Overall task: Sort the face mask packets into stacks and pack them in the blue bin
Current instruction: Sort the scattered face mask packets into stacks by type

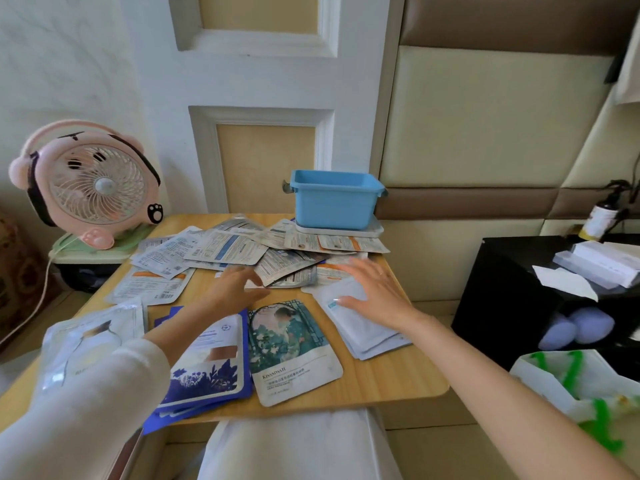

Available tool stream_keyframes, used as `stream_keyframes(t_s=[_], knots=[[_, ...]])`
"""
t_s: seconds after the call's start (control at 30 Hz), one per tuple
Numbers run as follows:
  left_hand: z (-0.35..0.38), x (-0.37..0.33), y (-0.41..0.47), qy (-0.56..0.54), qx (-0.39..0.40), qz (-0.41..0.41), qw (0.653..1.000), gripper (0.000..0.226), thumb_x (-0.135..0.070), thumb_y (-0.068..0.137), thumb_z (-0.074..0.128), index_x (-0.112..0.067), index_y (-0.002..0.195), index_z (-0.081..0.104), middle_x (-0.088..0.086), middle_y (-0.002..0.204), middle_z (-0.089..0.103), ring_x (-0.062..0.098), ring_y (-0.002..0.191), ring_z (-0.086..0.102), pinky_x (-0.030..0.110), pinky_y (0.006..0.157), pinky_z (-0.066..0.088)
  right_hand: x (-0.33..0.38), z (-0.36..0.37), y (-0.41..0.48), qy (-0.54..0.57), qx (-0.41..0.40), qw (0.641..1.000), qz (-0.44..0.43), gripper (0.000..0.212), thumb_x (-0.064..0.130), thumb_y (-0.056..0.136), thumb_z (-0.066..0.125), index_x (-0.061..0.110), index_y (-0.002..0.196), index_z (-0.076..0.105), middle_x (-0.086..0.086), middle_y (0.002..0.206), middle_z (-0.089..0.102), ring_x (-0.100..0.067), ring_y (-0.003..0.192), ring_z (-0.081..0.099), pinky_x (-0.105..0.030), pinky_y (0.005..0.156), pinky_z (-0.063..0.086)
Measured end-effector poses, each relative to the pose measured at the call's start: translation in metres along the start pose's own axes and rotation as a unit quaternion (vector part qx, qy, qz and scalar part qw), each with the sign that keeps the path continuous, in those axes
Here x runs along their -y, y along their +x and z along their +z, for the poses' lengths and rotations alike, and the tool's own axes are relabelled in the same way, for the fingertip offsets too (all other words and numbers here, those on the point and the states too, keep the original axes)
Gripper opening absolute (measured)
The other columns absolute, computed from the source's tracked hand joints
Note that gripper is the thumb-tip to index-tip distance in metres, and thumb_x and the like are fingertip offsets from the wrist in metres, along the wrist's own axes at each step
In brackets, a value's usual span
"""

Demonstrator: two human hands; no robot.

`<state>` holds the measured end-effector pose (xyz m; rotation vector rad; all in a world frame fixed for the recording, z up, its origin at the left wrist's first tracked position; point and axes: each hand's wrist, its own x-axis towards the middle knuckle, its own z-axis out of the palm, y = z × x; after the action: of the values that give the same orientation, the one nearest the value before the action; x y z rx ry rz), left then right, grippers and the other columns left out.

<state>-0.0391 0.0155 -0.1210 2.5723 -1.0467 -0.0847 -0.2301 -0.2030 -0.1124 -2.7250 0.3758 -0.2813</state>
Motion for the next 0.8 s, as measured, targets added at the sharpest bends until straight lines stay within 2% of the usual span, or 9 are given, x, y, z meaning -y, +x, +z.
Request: stream_keyframes(t_s=[0.1,0.17,0.23,0.33,0.47,0.57,0.63,0.7,0.8], knots=[[-0.003,-0.008,-0.012,0.017,0.074,0.083,0.994,0.064,-0.065,0.076,0.056,-0.031,0.13,0.049,-0.001,0.141,0.043,0.019,0.131,0.035,0.039,0.107,0.032,-0.004,0.024,-0.002,-0.045,0.089,0.994,0.05,0.074,0.072,0.082,0.038,0.045,0.146,0.015,0.01,0.158,-0.007,-0.023,0.146,-0.011,-0.057,0.115,-0.002],[-0.003,-0.014,-0.023,0.054,0.161,0.125,0.978,0.098,-0.09,0.057,0.04,-0.039,0.14,0.033,-0.004,0.149,0.031,0.021,0.136,0.024,0.045,0.111,0.024,-0.009,0.036,-0.006,-0.06,0.095,0.99,0.083,0.078,0.08,0.077,0.026,0.047,0.146,0.011,0.009,0.158,-0.009,-0.024,0.146,-0.01,-0.056,0.115,-0.003],[0.001,-0.017,-0.029,0.085,0.222,0.131,0.962,0.114,-0.096,0.042,0.033,-0.044,0.143,0.021,-0.005,0.154,0.017,0.024,0.139,0.012,0.051,0.112,0.017,-0.008,0.042,-0.009,-0.053,0.082,0.992,0.081,0.088,0.086,0.068,0.016,0.046,0.146,0.01,0.007,0.159,-0.007,-0.023,0.146,-0.007,-0.051,0.117,-0.001],[0.006,-0.024,-0.031,0.075,0.242,0.119,0.96,0.094,-0.07,0.065,0.061,-0.045,0.144,0.018,-0.007,0.155,0.006,0.025,0.14,0.005,0.051,0.113,0.014,-0.001,0.045,-0.016,-0.018,0.077,0.995,0.065,0.075,0.074,0.082,0.032,0.042,0.147,0.014,0.007,0.159,-0.007,-0.019,0.146,-0.006,-0.04,0.119,0.002],[0.004,-0.028,-0.025,0.067,0.228,0.141,0.961,0.071,-0.043,0.081,0.066,-0.036,0.143,0.031,-0.004,0.151,0.019,0.022,0.137,0.015,0.044,0.113,0.019,0.005,0.047,-0.023,-0.007,0.071,0.996,0.054,0.07,0.066,0.087,0.039,0.041,0.147,0.016,0.007,0.159,-0.007,-0.018,0.146,-0.005,-0.038,0.119,0.005],[0.007,-0.032,-0.005,0.024,0.036,0.117,0.992,0.05,-0.041,0.086,0.06,-0.019,0.13,0.049,0.005,0.137,0.042,0.021,0.126,0.034,0.037,0.11,0.028,0.006,0.048,-0.024,-0.007,0.072,0.996,0.055,0.073,0.071,0.083,0.035,0.041,0.147,0.016,0.007,0.159,-0.004,-0.018,0.145,-0.003,-0.039,0.119,0.008],[0.01,-0.033,0.017,0.04,-0.072,0.043,0.996,0.055,-0.042,0.088,0.057,-0.014,0.134,0.043,0.008,0.138,0.042,0.023,0.127,0.036,0.036,0.109,0.03,0.007,0.048,-0.025,0.003,0.062,0.996,0.057,0.085,0.081,0.07,0.023,0.043,0.145,0.018,0.008,0.159,-0.001,-0.017,0.145,-0.002,-0.039,0.119,0.01],[0.013,-0.034,0.032,0.047,-0.049,-0.017,0.998,0.057,-0.037,0.091,0.055,-0.008,0.137,0.038,0.011,0.141,0.041,0.025,0.129,0.037,0.036,0.108,0.031,0.007,0.05,-0.027,0.013,0.047,0.997,0.058,0.095,0.084,0.059,0.01,0.043,0.145,0.018,0.01,0.158,0.0,-0.015,0.145,-0.002,-0.037,0.119,0.01],[0.016,-0.04,0.037,0.192,0.007,0.015,0.981,0.029,-0.019,0.095,0.047,-0.003,0.119,0.052,0.014,0.124,0.056,0.026,0.11,0.054,0.033,0.09,0.044,0.005,0.053,-0.027,0.016,0.039,0.997,0.06,0.104,0.088,0.052,-0.003,0.045,0.145,0.016,0.012,0.158,-0.003,-0.013,0.145,-0.004,-0.034,0.119,0.007]])
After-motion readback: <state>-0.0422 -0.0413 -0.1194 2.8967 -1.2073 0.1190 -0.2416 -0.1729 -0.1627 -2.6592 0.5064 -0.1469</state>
